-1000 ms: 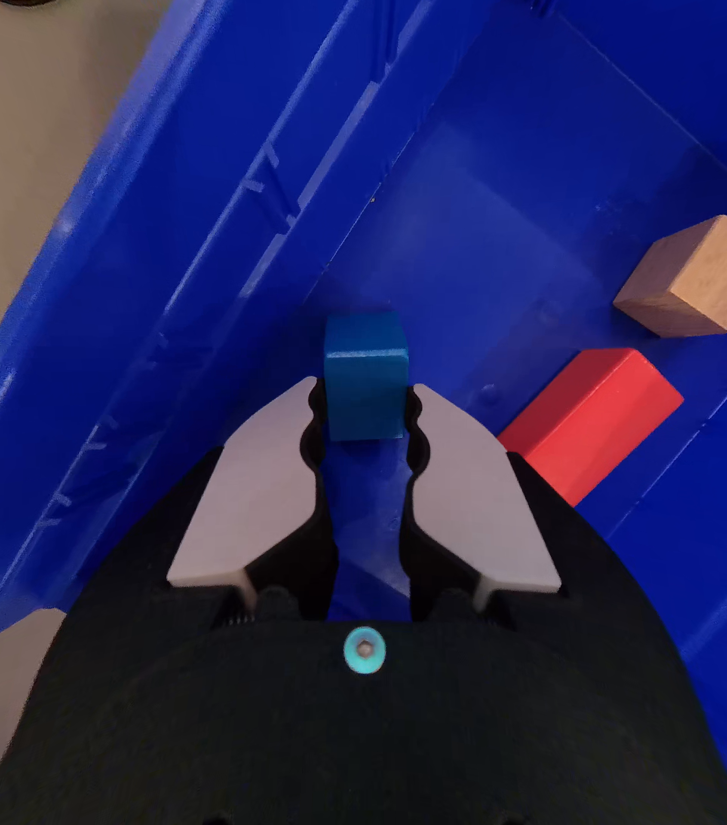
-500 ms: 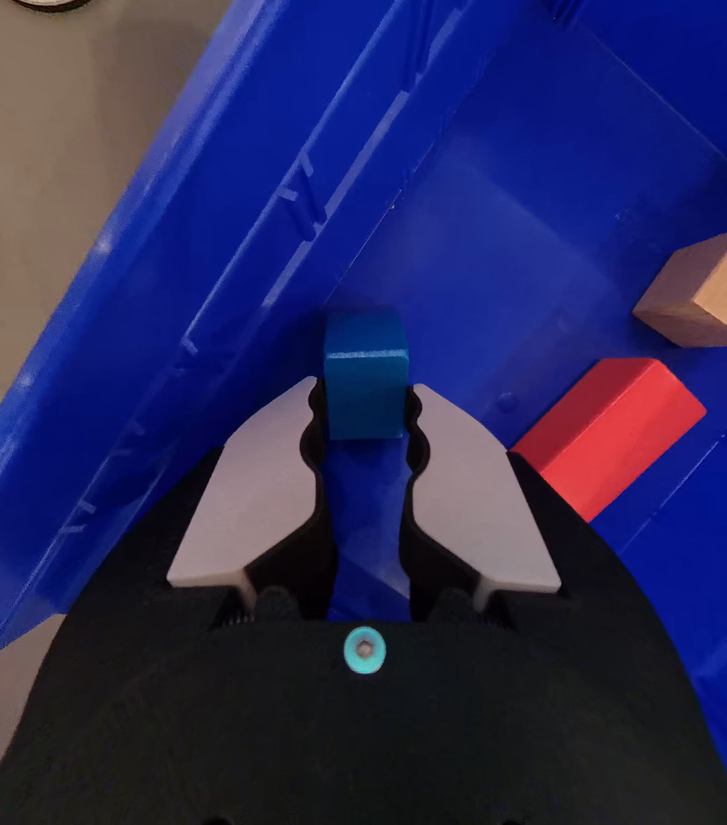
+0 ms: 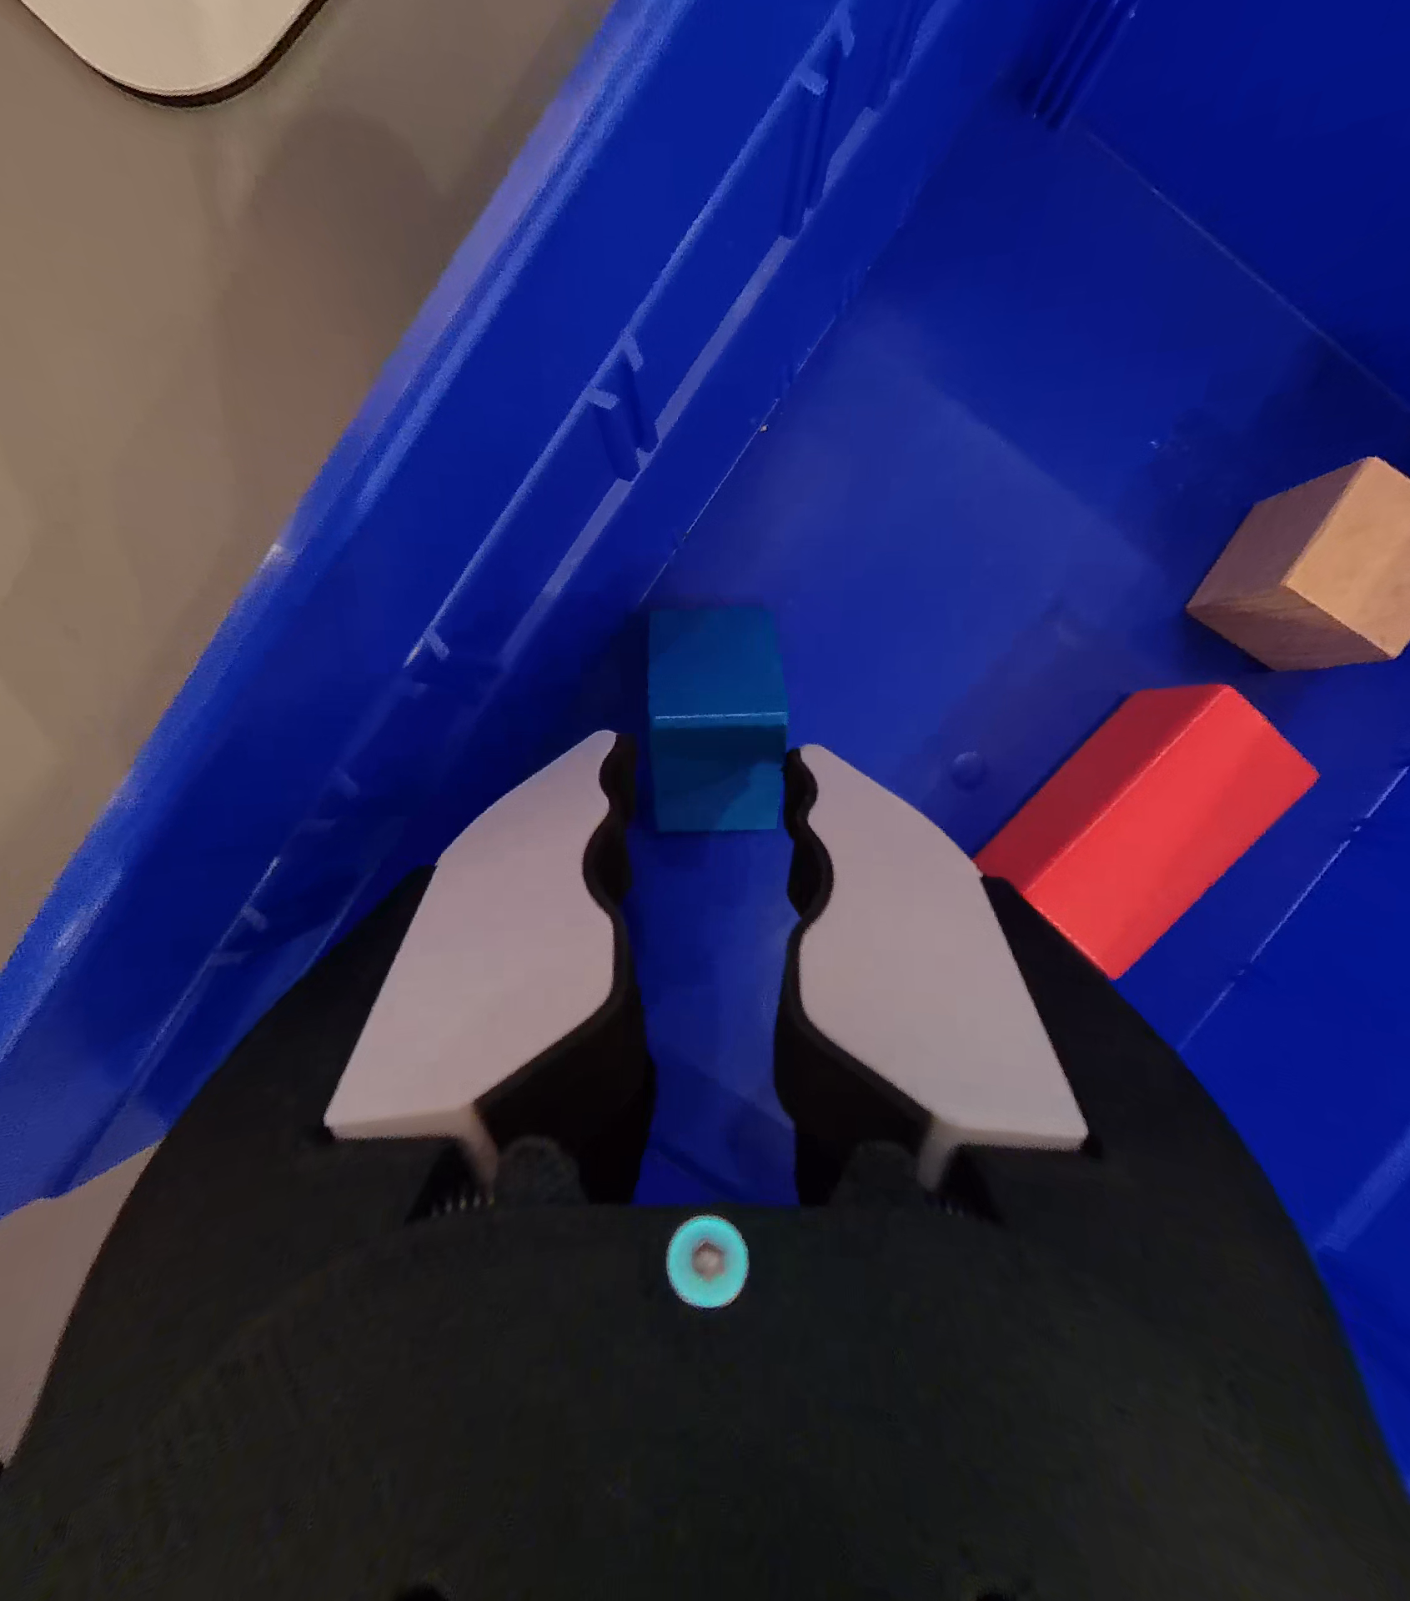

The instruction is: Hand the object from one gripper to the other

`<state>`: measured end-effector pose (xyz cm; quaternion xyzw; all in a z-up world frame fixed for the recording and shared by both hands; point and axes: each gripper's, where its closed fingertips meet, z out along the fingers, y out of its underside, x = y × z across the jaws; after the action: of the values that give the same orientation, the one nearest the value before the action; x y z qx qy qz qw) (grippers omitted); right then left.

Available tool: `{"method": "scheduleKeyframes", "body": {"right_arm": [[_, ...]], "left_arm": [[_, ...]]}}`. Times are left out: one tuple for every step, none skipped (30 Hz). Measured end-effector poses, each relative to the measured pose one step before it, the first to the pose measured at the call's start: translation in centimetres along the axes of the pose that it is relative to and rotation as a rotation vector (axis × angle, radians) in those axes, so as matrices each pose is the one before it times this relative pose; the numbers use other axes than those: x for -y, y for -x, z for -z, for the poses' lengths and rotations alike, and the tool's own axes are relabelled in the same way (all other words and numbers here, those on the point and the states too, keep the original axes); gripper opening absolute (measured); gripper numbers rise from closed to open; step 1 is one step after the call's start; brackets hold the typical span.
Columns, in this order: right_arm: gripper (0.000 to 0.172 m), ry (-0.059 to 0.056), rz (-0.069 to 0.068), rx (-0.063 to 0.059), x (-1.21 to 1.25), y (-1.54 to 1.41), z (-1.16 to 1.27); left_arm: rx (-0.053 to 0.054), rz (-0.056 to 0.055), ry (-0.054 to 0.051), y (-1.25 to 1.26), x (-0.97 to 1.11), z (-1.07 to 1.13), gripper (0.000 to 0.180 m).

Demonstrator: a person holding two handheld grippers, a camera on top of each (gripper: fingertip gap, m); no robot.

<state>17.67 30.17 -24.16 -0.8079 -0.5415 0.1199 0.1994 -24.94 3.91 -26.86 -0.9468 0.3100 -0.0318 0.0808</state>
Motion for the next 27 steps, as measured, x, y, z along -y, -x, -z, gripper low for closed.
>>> {"method": "scheduleKeyframes", "body": {"right_arm": [[0.032, -0.0017, 0.0013, -0.0009, 0.009, 0.052, 0.03], [0.032, -0.0022, 0.0007, -0.0019, 0.025, 0.039, 0.067], [0.033, -0.0034, -0.0004, -0.0011, 0.035, 0.045, 0.106], [0.032, -0.0054, -0.0006, -0.0009, 0.056, 0.032, 0.161], [0.032, -0.0068, 0.0002, -0.0025, 0.088, 0.017, 0.213], [0.033, -0.0071, 0.001, -0.0036, 0.084, -0.007, 0.262], [0.034, -0.0072, 0.0012, -0.0056, 0.08, -0.039, 0.311], [0.034, -0.0092, 0.0019, -0.0061, 0.101, -0.048, 0.359], [0.035, -0.012, 0.0015, -0.0049, 0.145, -0.028, 0.418], [0.036, -0.0126, 0.0015, -0.0056, 0.165, -0.014, 0.493], [0.038, -0.0124, 0.0027, -0.0111, 0.197, -0.061, 0.552], [0.039, -0.011, 0.0059, -0.0187, 0.2, -0.148, 0.666], [0.039, -0.0042, 0.0118, -0.0281, 0.148, -0.239, 0.818], [0.038, 0.0026, 0.0147, -0.0381, 0.09, -0.37, 0.999], [0.037, -0.0088, 0.0126, -0.0353, 0.278, -0.341, 1.202], [0.036, -0.0322, 0.0061, -0.0169, 0.682, -0.05, 1.299], [0.035, -0.0383, 0.0038, -0.0003, 0.911, 0.329, 1.251], [0.035, -0.0286, 0.0178, 0.0035, 0.981, 0.647, 1.064], [0.035, -0.0219, 0.0311, 0.0077, 1.049, 0.961, 0.819], [0.035, -0.0219, 0.0294, 0.0213, 1.195, 1.282, 0.577], [0.035, -0.0314, 0.0263, 0.0422, 1.447, 1.7, 0.393], [0.036, -0.0503, 0.0305, 0.0612, 1.848, 2.193, 0.235], [0.036, -0.056, 0.0396, 0.0666, 2.084, 2.481, -0.05], [0.037, -0.04, 0.0464, 0.0616, 1.959, 2.498, -0.459], [0.038, -0.0292, 0.0469, 0.0545, 1.849, 2.318, -0.785], [0.038, -0.0299, 0.0427, 0.0491, 1.822, 2.078, -0.994], [0.039, -0.0295, 0.0342, 0.0446, 1.691, 1.8, -1.133]], "left_arm": [[-0.0022, -0.0084, -0.0016, -0.122, -0.046, 0.029, 0.039], [-0.0041, -0.0046, 0.0034, -0.145, -0.076, 0.029, 0.037], [-0.0081, -0.0021, 0.0057, -0.163, -0.058, 0.027, 0.036], [-0.0046, -0.0029, 0.0046, -0.111, -0.008, 0.013, 0.036], [-0.0004, -0.0041, 0.0029, -0.033, 0.018, 0.01, 0.035], [-0.0039, 0.0051, 0.001, -0.047, 0.008, 0.015, 0.035], [0.0, 0.0056, 0.0013, 0.027, 0.019, 0.086, 0.034], [0.0086, -0.0014, -0.0102, 0.111, 0.15, 0.179, 0.034], [0.0011, -0.0022, -0.0174, -0.022, 0.249, 0.259, 0.034], [0.0096, -0.0023, -0.0153, 0.071, 0.213, 0.327, 0.034], [0.0157, 0.0029, -0.0098, 0.185, 0.13, 0.411, 0.034], [0.0097, 0.0029, -0.0131, 0.071, 0.145, 0.496, 0.034], [0.0091, -0.0032, -0.0221, -0.014, 0.218, 0.613, 0.034], [0.0107, -0.0031, -0.0216, -0.033, 0.237, 0.711, 0.034], [0.0136, -0.0021, -0.0176, -0.052, 0.209, 0.825, 0.034], [0.0127, -0.0066, -0.0272, -0.143, 0.383, 0.959, 0.034], [0.0136, -0.0088, -0.036, -0.185, 0.591, 1.058, 0.034], [0.0132, -0.0105, -0.0325, -0.263, 0.672, 1.063, 0.034], [0.0109, -0.02, -0.0334, -0.409, 0.843, 1.02, 0.034], [0.003, -0.0294, -0.0427, -0.63, 1.12, 0.933, 0.034], [0.0025, -0.0308, -0.0358, -0.672, 1.209, 0.77, 0.034], [0.0048, -0.0324, -0.0221, -0.645, 1.138, 0.604, 0.034], [-0.005, -0.0362, -0.0323, -0.802, 1.332, 0.481, 0.034], [-0.0094, -0.0369, -0.0383, -0.807, 1.512, 0.27, 0.034], [-0.009, -0.0356, -0.0292, -0.721, 1.527, -0.009, 0.034], [-0.0128, -0.037, -0.0186, -0.752, 1.385, -0.251, 0.034], [-0.013, -0.0373, -0.019, -0.711, 1.325, -0.394, 0.034]]}}
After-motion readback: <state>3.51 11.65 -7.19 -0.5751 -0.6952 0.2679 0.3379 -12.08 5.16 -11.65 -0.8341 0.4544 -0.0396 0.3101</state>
